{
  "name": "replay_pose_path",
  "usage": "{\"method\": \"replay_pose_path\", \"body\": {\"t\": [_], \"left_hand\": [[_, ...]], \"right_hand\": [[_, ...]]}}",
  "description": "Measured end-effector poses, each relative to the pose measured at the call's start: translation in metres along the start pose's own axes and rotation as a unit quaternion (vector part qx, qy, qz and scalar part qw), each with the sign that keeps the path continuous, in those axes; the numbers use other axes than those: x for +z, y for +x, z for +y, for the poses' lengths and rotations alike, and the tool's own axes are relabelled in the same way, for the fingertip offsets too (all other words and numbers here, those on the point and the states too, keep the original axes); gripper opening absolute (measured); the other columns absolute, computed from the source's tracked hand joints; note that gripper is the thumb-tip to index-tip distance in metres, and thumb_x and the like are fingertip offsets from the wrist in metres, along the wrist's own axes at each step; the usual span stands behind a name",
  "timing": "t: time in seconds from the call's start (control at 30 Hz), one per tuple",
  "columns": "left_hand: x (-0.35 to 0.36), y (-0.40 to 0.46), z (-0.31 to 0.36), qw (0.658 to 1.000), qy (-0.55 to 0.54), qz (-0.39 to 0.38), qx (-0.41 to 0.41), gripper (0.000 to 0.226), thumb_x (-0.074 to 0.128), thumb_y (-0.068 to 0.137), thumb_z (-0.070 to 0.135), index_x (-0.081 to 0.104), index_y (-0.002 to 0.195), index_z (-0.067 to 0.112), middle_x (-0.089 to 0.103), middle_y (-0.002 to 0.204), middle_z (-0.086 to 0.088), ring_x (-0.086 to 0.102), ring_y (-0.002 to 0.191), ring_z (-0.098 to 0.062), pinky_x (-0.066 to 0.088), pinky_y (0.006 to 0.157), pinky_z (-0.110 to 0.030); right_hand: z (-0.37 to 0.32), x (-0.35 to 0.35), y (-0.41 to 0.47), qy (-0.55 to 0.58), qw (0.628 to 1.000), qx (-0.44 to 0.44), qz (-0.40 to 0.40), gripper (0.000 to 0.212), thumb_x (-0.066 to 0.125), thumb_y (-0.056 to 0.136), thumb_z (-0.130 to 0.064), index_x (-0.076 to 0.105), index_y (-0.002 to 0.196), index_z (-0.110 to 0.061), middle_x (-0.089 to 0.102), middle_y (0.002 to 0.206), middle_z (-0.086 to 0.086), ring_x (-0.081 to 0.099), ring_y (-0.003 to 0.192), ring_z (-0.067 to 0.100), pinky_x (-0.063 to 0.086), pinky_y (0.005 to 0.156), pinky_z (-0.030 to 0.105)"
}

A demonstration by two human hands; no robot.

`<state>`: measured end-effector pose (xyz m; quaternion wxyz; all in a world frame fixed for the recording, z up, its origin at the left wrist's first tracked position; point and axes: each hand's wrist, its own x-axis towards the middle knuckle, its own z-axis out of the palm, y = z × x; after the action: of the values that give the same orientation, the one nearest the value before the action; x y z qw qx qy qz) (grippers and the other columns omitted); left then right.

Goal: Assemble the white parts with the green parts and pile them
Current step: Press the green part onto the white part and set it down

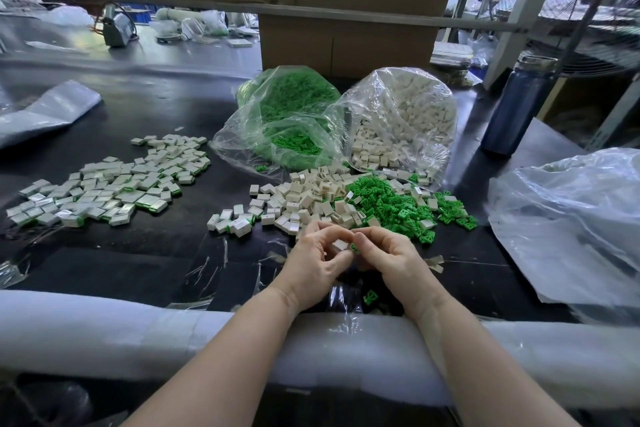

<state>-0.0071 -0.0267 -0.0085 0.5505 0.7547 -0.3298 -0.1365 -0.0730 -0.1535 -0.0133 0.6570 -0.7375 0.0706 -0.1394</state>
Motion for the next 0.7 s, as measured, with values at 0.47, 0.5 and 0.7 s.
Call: {"method": "replay_pose_path", "body": {"t": [0.47, 0.5, 0.7], "left_hand": [[0.0015, -0.0019, 0.0015, 0.999, 0.021, -0.026, 0.026, 0.016, 0.061, 0.086, 0.005, 0.065, 0.091, 0.020, 0.042, 0.109, -0.006, 0.047, 0.074, -0.008, 0.044, 0.076, -0.007], [0.0017, -0.0017, 0.0013, 0.999, 0.020, -0.028, 0.027, 0.016, 0.061, 0.087, 0.005, 0.065, 0.091, 0.020, 0.042, 0.109, -0.006, 0.047, 0.075, -0.008, 0.045, 0.075, -0.008], [0.0030, -0.0016, -0.0007, 0.998, 0.033, -0.039, 0.031, 0.013, 0.061, 0.087, 0.007, 0.066, 0.097, 0.013, 0.041, 0.108, -0.005, 0.045, 0.073, -0.009, 0.043, 0.072, -0.007]], "right_hand": [[0.0052, -0.0041, 0.0010, 0.035, 0.997, 0.029, -0.062, 0.016, 0.055, 0.090, -0.010, 0.065, 0.094, 0.001, 0.057, 0.075, 0.014, 0.052, 0.064, 0.013, 0.044, 0.060, 0.020], [0.0053, -0.0043, 0.0009, 0.035, 0.997, 0.031, -0.062, 0.017, 0.055, 0.090, -0.010, 0.066, 0.094, 0.002, 0.056, 0.075, 0.015, 0.050, 0.063, 0.013, 0.043, 0.060, 0.021], [0.0017, -0.0048, -0.0009, 0.040, 0.997, 0.040, -0.055, 0.026, 0.063, 0.078, -0.024, 0.069, 0.085, 0.000, 0.057, 0.072, 0.015, 0.049, 0.057, 0.010, 0.042, 0.056, 0.018]]}}
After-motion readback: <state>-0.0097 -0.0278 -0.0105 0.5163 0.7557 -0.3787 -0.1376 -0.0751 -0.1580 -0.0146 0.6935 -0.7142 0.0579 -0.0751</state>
